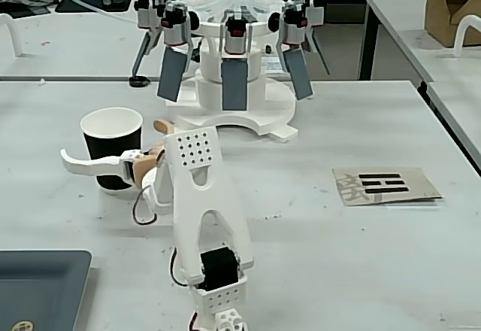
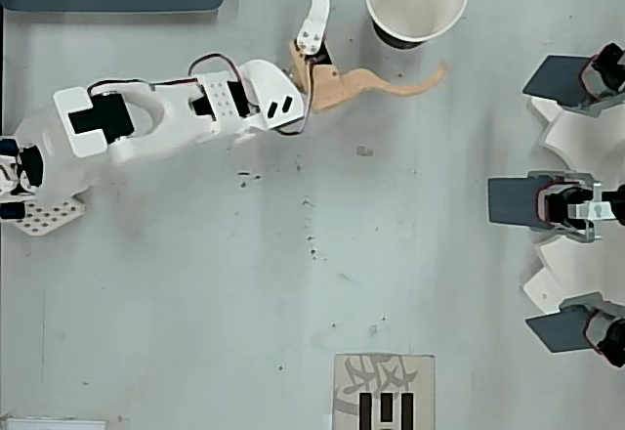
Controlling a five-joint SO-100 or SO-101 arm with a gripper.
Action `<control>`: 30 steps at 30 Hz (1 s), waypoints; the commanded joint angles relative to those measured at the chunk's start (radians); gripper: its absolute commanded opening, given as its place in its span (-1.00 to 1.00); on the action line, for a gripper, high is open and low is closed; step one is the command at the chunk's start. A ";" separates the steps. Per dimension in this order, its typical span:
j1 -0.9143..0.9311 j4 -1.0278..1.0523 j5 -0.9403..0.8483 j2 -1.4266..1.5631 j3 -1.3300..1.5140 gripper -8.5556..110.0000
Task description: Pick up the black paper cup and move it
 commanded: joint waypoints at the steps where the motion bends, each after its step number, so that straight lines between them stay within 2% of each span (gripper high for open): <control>1: -0.017 0.020 -0.006 0.002 -0.106 0.06; 11: -0.044 0.095 -0.003 -0.069 -0.250 0.05; 23: -0.071 0.112 0.002 -0.112 -0.288 0.04; 30: -0.074 0.137 0.005 -0.114 -0.308 -0.06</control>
